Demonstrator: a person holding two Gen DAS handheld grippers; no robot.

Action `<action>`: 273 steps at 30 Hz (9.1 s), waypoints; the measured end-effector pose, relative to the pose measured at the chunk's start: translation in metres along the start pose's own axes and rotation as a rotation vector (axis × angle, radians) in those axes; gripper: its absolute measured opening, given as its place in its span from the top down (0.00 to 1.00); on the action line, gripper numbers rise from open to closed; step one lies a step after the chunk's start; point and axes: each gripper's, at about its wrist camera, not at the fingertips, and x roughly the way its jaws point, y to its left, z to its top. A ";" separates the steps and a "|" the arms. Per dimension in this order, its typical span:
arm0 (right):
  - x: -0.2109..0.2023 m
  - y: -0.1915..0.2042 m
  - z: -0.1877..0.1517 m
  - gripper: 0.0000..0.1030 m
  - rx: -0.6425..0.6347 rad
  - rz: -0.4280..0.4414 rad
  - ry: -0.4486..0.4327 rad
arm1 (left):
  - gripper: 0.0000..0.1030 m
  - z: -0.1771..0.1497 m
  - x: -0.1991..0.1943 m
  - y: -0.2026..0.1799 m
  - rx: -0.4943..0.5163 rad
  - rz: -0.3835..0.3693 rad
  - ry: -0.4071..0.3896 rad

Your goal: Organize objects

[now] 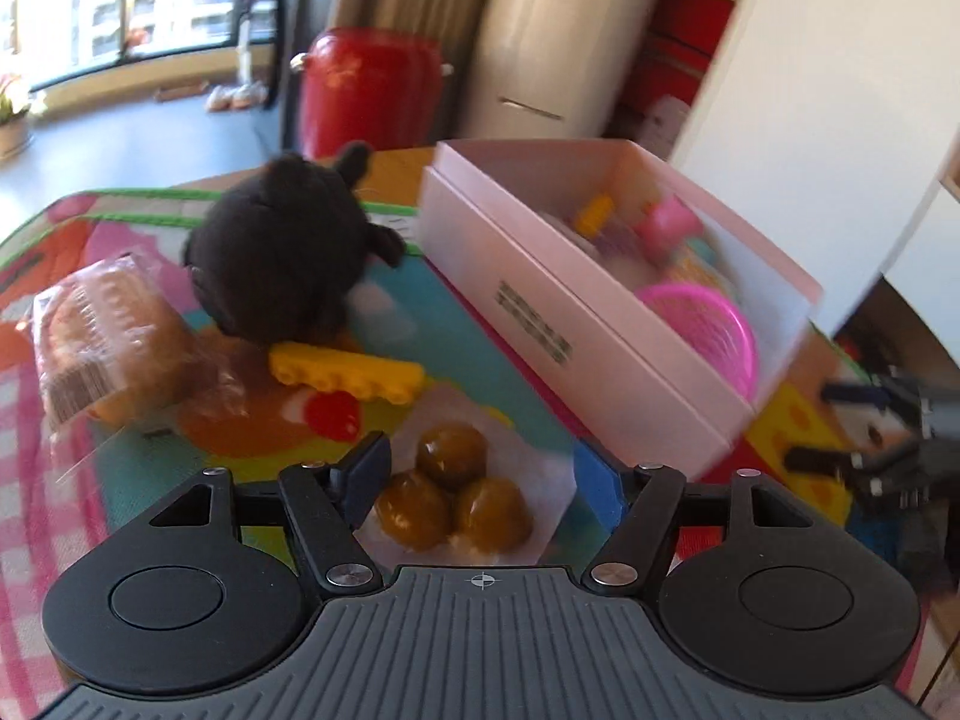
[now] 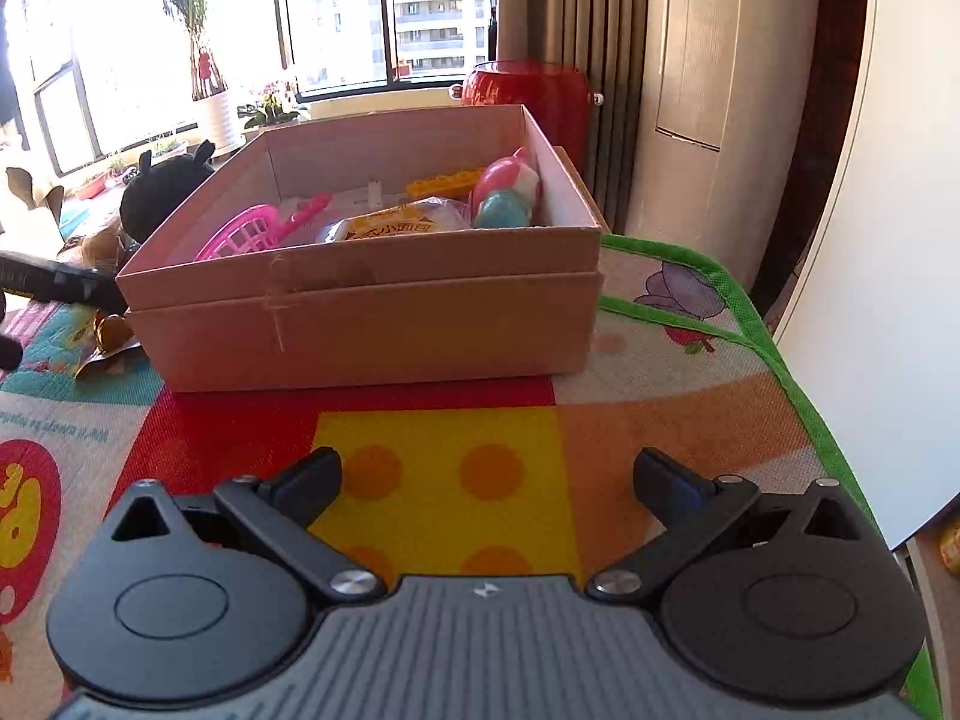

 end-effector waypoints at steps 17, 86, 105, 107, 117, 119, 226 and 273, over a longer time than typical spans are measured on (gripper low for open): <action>0.001 0.002 -0.001 0.00 0.004 -0.010 0.010 | 0.29 -0.018 0.005 -0.036 0.072 0.225 -0.057; -0.031 0.156 0.020 0.03 -0.472 0.320 0.035 | 0.44 -0.140 -0.143 -0.014 -0.438 0.319 -0.359; 0.007 0.149 0.005 0.03 -0.383 0.363 0.025 | 0.62 -0.117 -0.119 -0.070 -0.173 0.315 -0.154; 0.006 0.148 0.005 0.03 -0.377 0.358 0.023 | 0.62 -0.118 -0.111 -0.073 -0.164 0.309 -0.141; 0.012 0.160 0.013 0.22 -0.375 0.378 0.002 | 0.62 -0.109 -0.134 -0.066 -0.234 0.215 -0.239; 0.007 0.162 0.011 0.39 -0.390 0.377 -0.008 | 0.62 -0.103 -0.137 -0.064 -0.253 0.203 -0.251; -0.099 -0.017 0.005 0.38 -0.054 0.137 -0.134 | 0.41 0.034 -0.082 -0.103 -0.085 0.194 -0.434; -0.023 0.086 -0.007 0.00 -0.286 0.218 0.021 | 0.43 0.000 -0.037 0.082 -0.565 0.353 -0.198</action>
